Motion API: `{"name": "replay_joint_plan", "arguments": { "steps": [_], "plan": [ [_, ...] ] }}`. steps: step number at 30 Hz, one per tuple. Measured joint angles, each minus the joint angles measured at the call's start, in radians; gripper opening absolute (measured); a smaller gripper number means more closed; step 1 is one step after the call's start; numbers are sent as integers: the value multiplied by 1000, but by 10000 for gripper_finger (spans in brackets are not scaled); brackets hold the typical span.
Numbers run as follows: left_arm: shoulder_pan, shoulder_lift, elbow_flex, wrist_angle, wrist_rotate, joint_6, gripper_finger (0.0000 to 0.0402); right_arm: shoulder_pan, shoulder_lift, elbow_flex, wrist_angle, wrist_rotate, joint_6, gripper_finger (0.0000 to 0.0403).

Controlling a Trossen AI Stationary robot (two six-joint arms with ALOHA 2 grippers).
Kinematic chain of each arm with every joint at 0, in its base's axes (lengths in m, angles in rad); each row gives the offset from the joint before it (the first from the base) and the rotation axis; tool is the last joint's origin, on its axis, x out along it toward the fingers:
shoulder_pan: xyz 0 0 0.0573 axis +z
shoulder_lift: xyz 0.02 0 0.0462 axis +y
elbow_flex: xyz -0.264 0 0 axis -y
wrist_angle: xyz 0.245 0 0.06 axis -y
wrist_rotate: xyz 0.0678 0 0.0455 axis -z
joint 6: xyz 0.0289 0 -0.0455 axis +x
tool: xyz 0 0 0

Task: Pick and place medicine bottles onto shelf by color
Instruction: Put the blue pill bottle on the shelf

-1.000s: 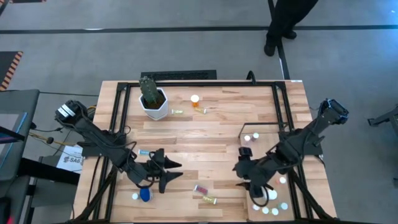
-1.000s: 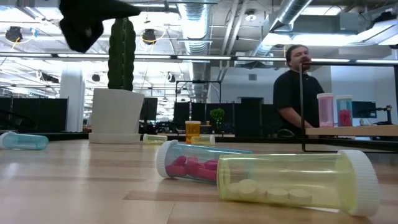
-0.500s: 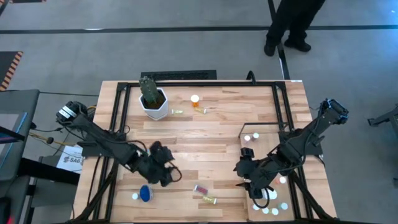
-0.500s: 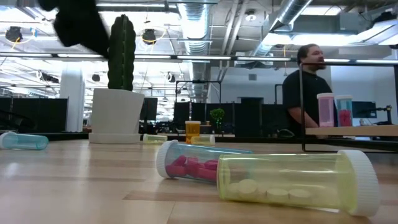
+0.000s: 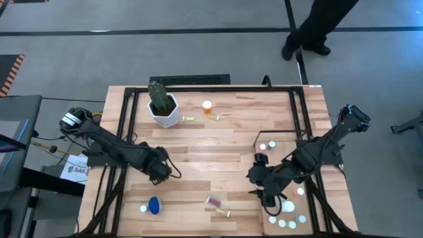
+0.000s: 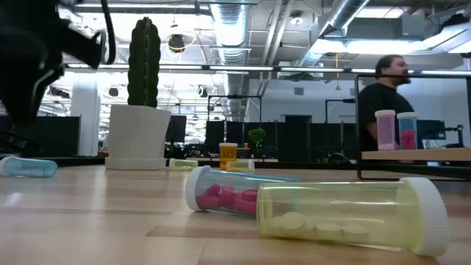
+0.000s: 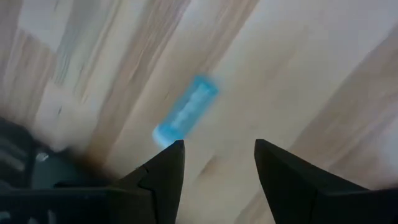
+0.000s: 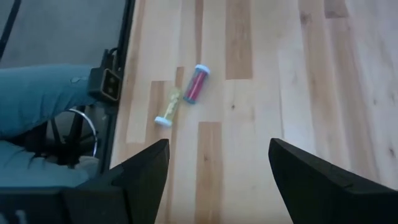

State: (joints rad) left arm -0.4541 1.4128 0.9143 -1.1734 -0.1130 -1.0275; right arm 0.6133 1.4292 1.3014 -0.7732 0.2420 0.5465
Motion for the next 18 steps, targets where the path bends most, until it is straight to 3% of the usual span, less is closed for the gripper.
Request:
{"name": "replay_joint_plan", "arguments": {
  "steps": [5, 10, 18],
  "plan": [
    [54, 0, -80, 0, 76, 201, 183, -36, 0, 0, -5, 0, -24, 297],
    [100, 0, -152, 6, 84, 389, 183, -69, 0, 0, -6, 0, -46, 297],
    [176, 0, -234, 87, 130, 464, 183, -109, 0, 0, -6, 0, -101, 297]
  ]
}}
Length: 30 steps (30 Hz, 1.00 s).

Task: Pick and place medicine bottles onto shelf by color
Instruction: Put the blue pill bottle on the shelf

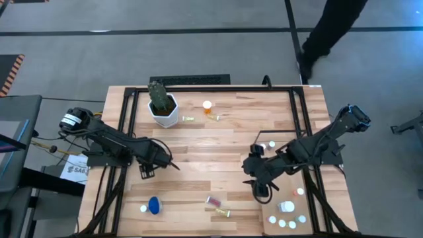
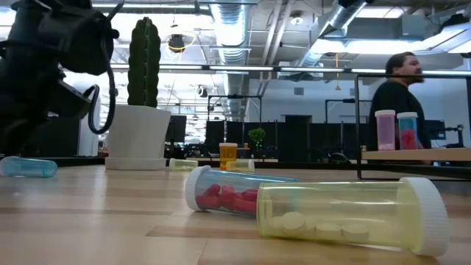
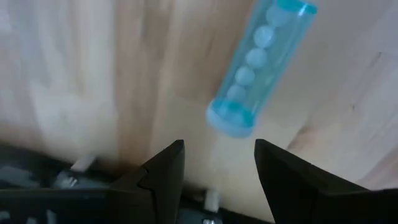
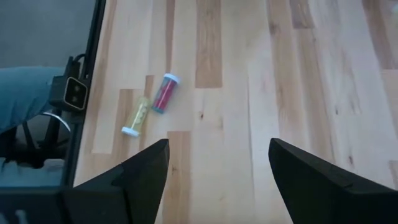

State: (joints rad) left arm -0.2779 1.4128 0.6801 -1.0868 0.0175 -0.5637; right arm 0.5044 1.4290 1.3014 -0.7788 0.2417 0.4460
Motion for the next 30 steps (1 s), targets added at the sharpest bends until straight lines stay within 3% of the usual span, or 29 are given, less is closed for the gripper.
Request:
{"name": "replay_joint_plan", "arguments": {
  "steps": [30],
  "plan": [
    [76, -1, -47, 235, -46, 118, 183, -22, 0, 0, -6, -1, -10, 297]
  ]
}}
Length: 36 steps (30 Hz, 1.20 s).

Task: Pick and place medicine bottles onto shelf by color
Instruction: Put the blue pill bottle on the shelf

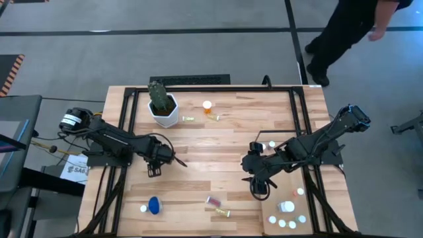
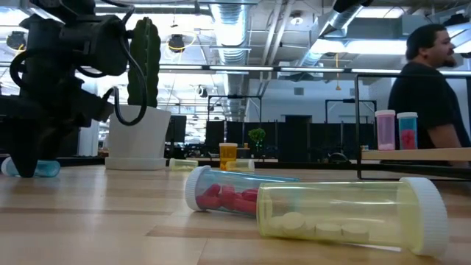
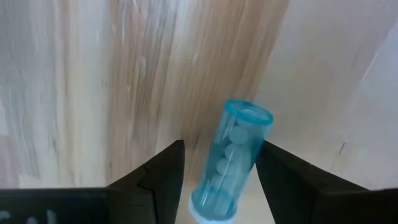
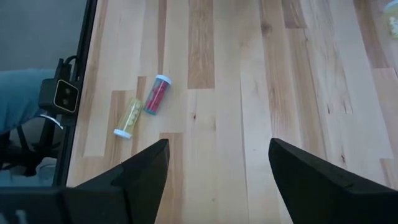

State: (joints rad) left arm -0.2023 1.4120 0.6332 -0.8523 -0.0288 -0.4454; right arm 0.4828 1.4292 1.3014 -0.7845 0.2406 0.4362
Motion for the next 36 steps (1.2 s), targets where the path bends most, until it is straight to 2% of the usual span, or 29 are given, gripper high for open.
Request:
{"name": "replay_joint_plan", "arguments": {
  "steps": [8, 19, 22, 30, 36],
  "plan": [
    [3, -2, -20, 23, 9, -3, 177, 0, 0, 0, 0, 0, 0, 297],
    [2, 0, -18, 48, 44, -95, 87, 0, 0, 0, 0, 0, 0, 297],
    [10, 3, 1, 44, 50, -206, 82, 0, 0, 0, 0, 0, 0, 297],
    [56, 5, 19, 133, 45, -660, 97, 1, 0, 0, 0, 0, 0, 297],
    [82, 4, 22, 287, 47, -836, 98, 19, 0, 0, -24, -2, -1, 297]
  ]
}}
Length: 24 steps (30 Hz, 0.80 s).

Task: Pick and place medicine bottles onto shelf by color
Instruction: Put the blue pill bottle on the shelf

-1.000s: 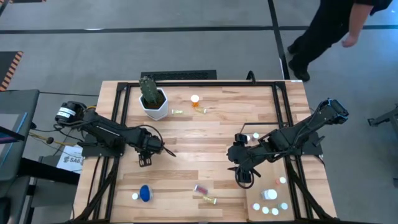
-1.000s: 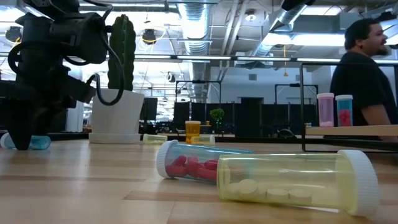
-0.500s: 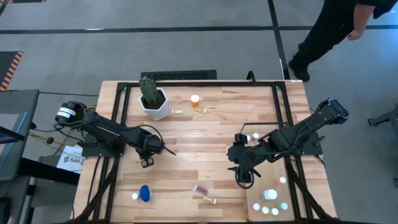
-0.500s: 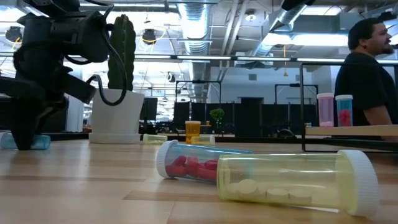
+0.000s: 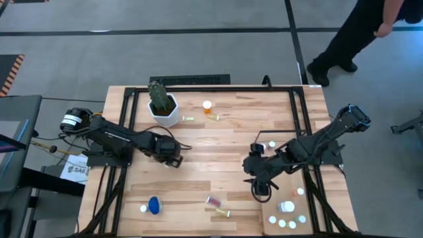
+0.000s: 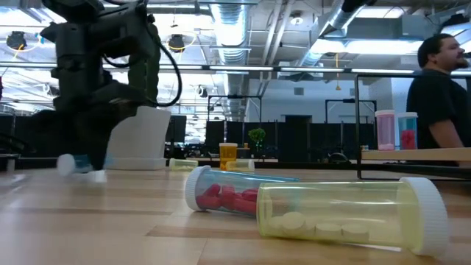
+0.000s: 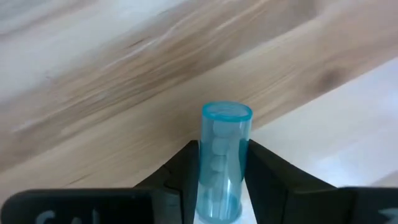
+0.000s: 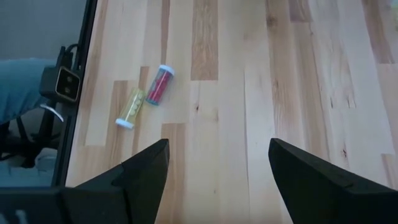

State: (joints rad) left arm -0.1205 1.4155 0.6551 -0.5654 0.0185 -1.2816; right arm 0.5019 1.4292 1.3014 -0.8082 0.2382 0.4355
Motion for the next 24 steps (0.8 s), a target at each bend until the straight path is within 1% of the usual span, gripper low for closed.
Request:
{"name": "replay_joint_plan", "arguments": {
  "steps": [3, 7, 9, 16, 24],
  "plan": [
    [10, 0, 0, 28, -15, -44, 98, 15, 0, 0, -19, 0, -2, 297],
    [10, 0, 0, 45, -72, -155, 98, 36, 0, 0, -35, 0, -3, 297],
    [10, 0, 0, 45, -85, -182, 99, 45, 0, 0, -45, 0, -3, 297],
    [10, -1, 0, 43, -109, -156, 104, 80, 0, -12, -46, 0, -2, 297],
    [11, -1, 0, 50, -109, -153, 149, 92, 0, -18, -53, 0, 2, 297]
  ]
}}
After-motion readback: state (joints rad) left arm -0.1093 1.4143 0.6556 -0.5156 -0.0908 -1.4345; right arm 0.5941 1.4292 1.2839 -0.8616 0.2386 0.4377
